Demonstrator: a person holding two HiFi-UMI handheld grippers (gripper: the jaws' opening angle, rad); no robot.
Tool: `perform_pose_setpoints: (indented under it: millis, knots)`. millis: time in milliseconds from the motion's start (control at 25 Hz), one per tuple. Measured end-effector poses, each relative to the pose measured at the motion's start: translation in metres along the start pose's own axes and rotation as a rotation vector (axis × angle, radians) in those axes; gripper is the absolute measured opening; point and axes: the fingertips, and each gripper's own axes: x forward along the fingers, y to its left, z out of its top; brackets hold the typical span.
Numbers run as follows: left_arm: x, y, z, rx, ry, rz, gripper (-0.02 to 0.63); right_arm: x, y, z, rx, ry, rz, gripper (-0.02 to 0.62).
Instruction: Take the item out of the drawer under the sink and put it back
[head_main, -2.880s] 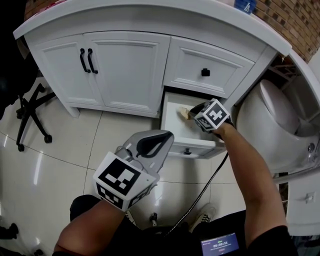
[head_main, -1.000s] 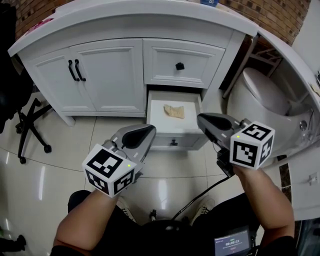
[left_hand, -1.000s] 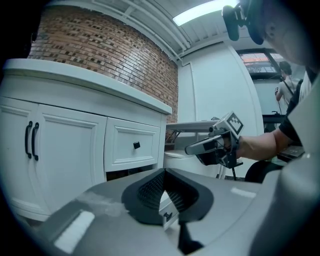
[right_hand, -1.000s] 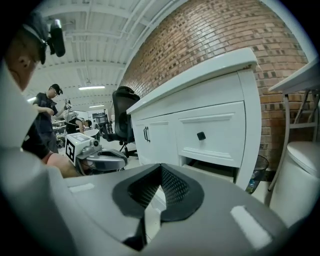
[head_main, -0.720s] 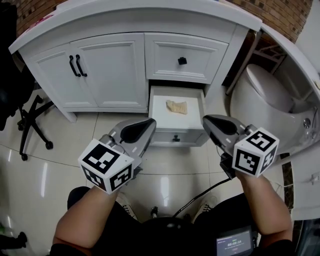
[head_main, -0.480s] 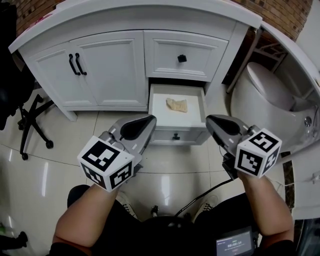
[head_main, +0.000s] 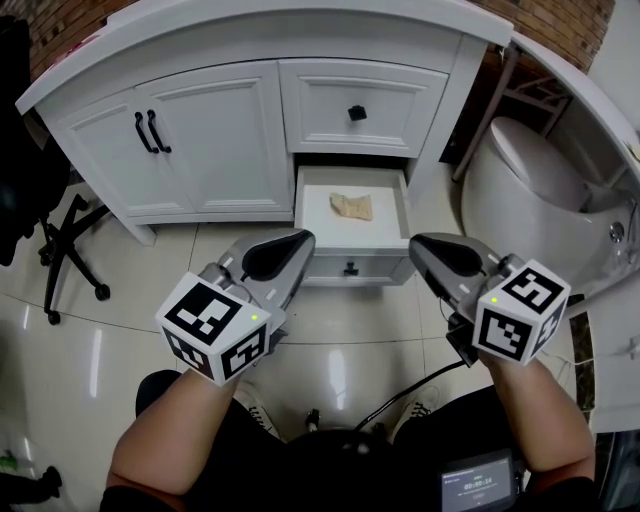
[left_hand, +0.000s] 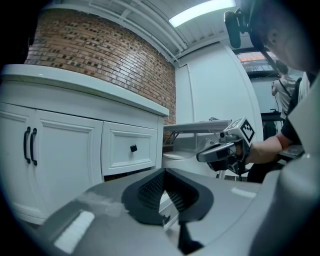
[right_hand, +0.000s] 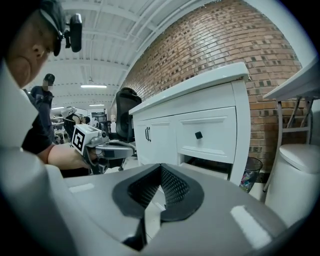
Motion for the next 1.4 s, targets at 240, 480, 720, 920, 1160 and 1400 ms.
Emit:
perform_pose_setpoints:
  millis: [240, 480, 720, 920, 1160, 1400]
  knots:
    - [-0.014, -0.011, 0.006, -0.010, -0.007, 0.001, 0.005, -0.017, 0.014, 0.003, -0.022, -0.013, -0.004, 0.008]
    - [-0.029, -0.029, 0.011, 0.019, -0.009, 0.000, 0.005, -0.036, 0.025, 0.002, -0.039, -0.019, -0.021, 0.008]
    - [-0.039, -0.054, 0.020, 0.026, -0.026, -0.020, 0.005, -0.053, 0.034, 0.002, -0.032, -0.037, -0.033, 0.008]
    - [-0.056, -0.083, 0.036, 0.030, -0.067, -0.038, 0.005, -0.066, 0.046, 0.002, -0.028, -0.056, -0.030, 0.008]
    - [-0.063, -0.069, 0.026, 0.061, -0.048, 0.040, 0.005, -0.075, 0.048, 0.000, -0.048, -0.067, -0.063, 0.008]
    - [-0.065, -0.062, 0.025, 0.047, -0.045, 0.065, 0.005, -0.080, 0.054, 0.001, -0.040, -0.068, -0.055, 0.008]
